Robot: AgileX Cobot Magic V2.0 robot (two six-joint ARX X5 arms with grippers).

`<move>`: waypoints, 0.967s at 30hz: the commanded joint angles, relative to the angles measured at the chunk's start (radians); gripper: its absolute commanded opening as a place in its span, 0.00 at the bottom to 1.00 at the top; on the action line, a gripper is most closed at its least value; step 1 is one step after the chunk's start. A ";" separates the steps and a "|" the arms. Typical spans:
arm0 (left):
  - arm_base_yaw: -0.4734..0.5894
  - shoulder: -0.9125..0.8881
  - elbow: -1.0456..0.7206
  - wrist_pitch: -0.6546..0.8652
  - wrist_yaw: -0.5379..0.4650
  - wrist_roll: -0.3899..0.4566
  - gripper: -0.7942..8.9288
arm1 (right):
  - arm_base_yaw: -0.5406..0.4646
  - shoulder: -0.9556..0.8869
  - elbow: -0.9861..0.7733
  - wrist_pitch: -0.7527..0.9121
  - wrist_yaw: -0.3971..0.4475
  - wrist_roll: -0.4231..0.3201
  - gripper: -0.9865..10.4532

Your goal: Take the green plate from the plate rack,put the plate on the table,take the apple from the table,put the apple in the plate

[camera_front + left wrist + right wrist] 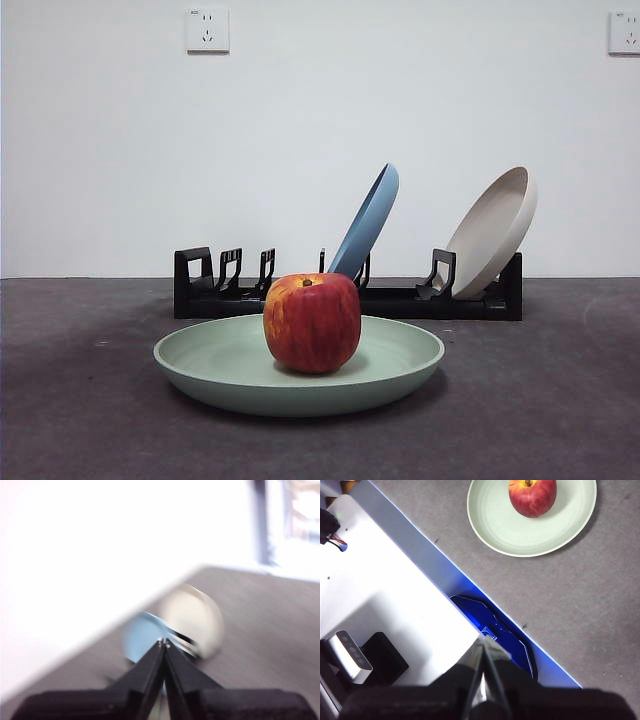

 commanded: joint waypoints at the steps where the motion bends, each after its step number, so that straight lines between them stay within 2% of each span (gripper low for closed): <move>1: 0.159 -0.103 -0.128 0.182 0.021 0.042 0.08 | 0.001 -0.002 -0.004 0.002 0.001 0.009 0.08; 7: 0.372 -0.322 -0.423 0.423 -0.005 0.079 0.08 | 0.001 -0.002 -0.005 0.002 0.001 0.009 0.08; 15: 0.570 -0.541 -0.747 0.489 -0.005 0.064 0.08 | 0.001 -0.005 -0.005 0.002 0.001 0.009 0.08; 21: 0.644 -0.618 -0.912 0.490 -0.004 0.010 0.08 | 0.001 -0.006 -0.005 0.002 0.001 0.009 0.08; 29: 0.669 -0.658 -1.064 0.496 -0.002 -0.032 0.08 | 0.001 -0.006 -0.005 0.002 0.001 0.009 0.08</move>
